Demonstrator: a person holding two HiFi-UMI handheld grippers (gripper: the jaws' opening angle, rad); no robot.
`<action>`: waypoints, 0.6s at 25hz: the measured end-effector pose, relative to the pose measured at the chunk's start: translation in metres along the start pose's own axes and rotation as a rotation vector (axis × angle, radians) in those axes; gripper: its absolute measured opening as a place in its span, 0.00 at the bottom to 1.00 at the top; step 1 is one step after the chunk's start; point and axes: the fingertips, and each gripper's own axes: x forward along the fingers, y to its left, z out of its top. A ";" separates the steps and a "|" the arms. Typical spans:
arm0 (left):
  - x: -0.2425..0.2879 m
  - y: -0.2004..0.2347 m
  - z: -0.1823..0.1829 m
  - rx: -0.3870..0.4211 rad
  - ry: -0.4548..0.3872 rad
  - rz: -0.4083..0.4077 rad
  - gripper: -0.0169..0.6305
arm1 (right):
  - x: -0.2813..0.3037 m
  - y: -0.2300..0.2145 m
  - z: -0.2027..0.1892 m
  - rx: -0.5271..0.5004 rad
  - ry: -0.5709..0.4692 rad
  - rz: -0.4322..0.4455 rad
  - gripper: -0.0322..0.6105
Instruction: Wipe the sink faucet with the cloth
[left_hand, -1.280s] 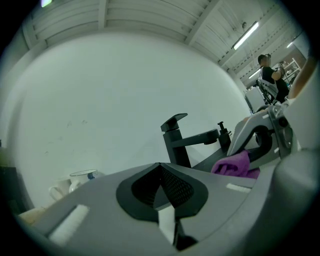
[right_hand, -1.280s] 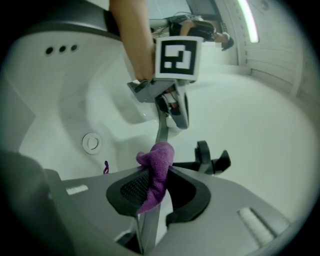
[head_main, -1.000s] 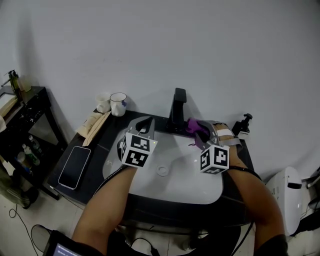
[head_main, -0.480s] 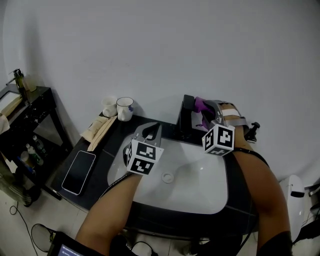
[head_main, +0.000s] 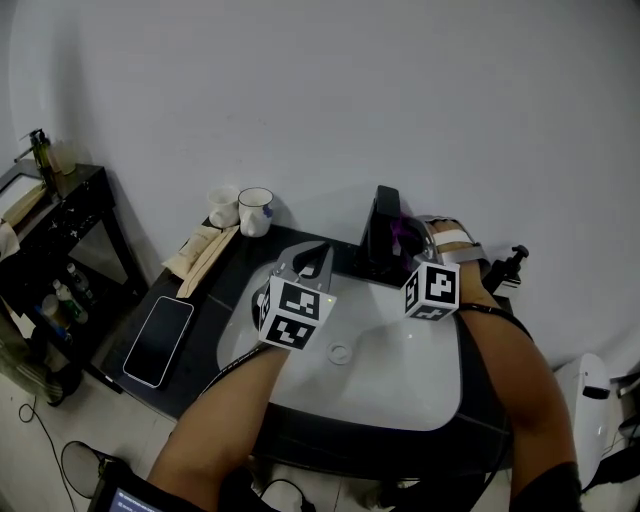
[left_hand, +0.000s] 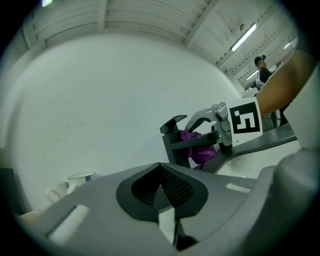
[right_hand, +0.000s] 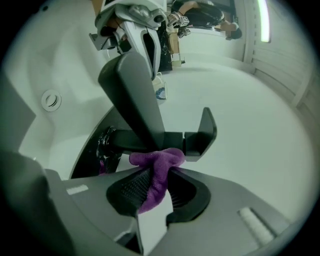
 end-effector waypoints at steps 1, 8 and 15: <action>0.000 0.000 0.000 0.001 -0.001 -0.001 0.05 | 0.001 0.003 0.000 0.006 -0.001 0.004 0.19; 0.001 -0.002 0.001 0.002 -0.001 -0.006 0.05 | 0.004 0.033 0.005 -0.028 -0.019 0.060 0.19; 0.001 -0.003 0.001 0.002 0.001 -0.008 0.05 | 0.005 0.055 0.014 -0.043 -0.027 0.107 0.19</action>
